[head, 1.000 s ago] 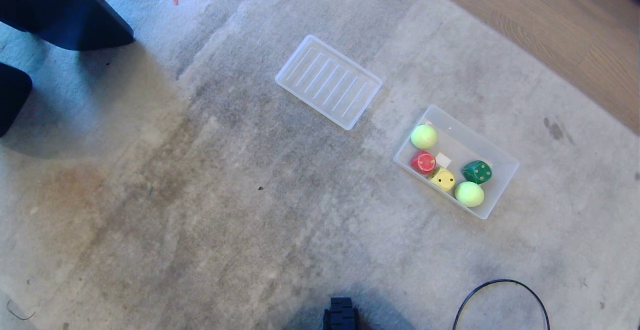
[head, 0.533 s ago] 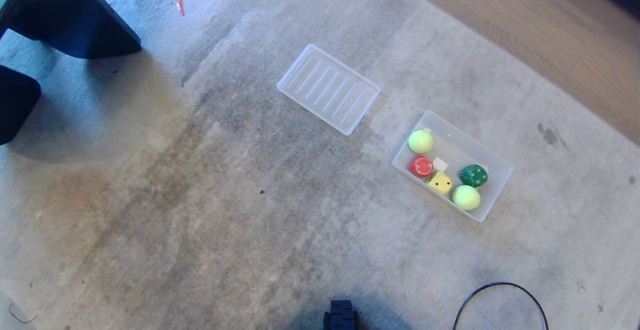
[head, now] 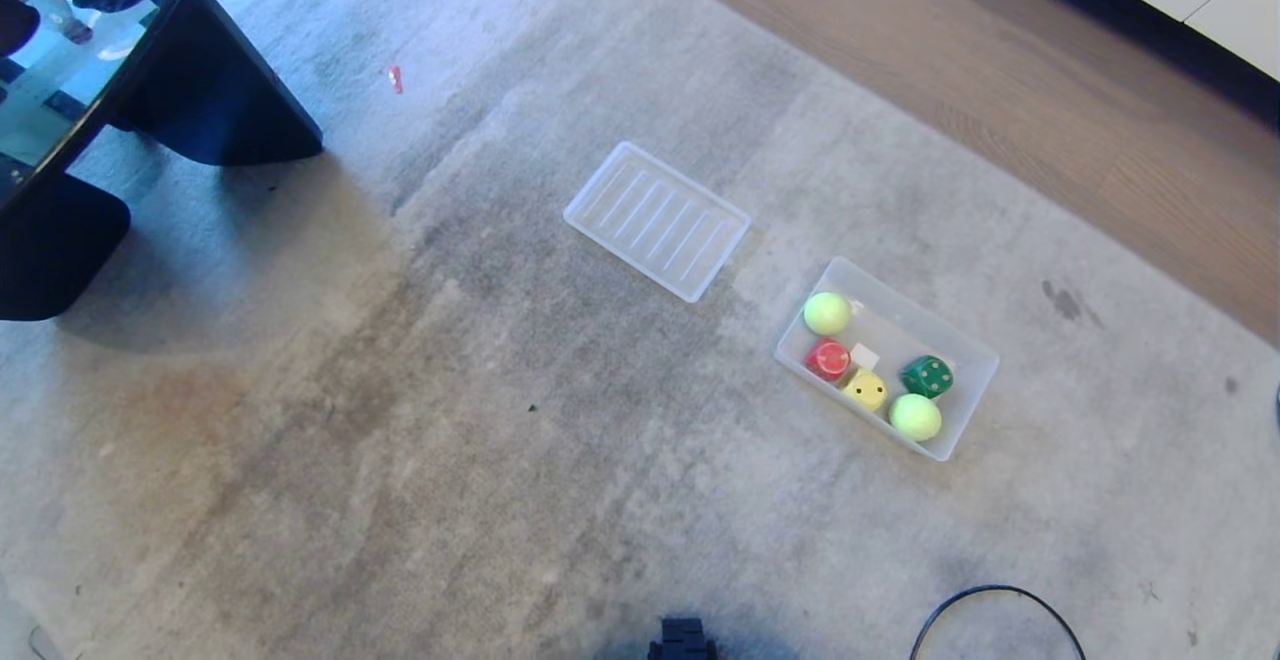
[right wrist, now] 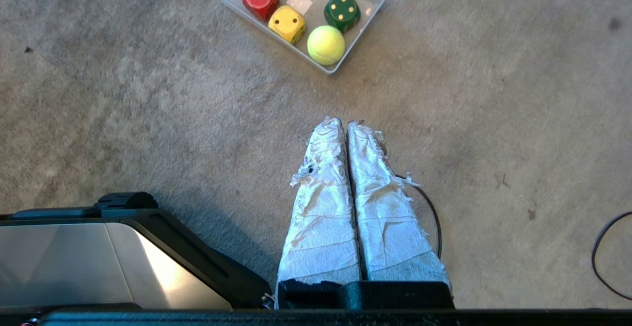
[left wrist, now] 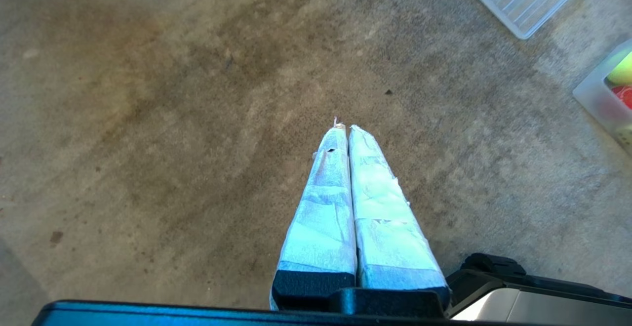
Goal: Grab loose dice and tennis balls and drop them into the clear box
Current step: Pick up toys out of the box
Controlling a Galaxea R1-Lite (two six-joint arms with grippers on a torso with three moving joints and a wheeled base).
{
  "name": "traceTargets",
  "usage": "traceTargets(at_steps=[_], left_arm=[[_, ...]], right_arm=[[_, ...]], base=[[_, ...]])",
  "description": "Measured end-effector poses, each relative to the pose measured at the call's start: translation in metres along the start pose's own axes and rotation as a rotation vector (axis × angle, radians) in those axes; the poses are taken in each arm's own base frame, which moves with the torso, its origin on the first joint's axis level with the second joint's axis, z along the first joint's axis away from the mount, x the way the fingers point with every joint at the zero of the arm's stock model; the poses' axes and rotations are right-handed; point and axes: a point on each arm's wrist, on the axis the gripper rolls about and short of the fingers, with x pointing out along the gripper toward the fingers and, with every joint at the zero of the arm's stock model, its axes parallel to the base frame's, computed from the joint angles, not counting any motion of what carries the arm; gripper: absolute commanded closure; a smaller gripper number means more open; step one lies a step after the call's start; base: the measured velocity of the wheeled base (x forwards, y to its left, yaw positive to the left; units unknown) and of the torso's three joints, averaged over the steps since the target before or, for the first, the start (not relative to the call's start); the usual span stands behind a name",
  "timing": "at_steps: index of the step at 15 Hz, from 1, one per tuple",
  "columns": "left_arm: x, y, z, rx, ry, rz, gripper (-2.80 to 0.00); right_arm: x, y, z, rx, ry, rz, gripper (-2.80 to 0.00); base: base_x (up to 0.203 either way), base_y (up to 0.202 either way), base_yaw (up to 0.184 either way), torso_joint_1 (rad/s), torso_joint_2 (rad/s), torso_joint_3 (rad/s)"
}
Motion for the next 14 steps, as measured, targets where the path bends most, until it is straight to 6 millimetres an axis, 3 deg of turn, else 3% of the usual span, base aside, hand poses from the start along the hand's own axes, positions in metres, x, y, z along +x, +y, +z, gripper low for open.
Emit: traceTargets(at_steps=[14], left_arm=[[0.0000, 0.0001, 0.0002, -0.013, -0.002, 0.003, 0.00]], right_arm=[[0.0001, 0.0000, 0.0001, 0.000, 0.000, 0.000, 0.00]], base=[[0.000, 0.000, 0.000, 0.001, 0.00, 0.203]])
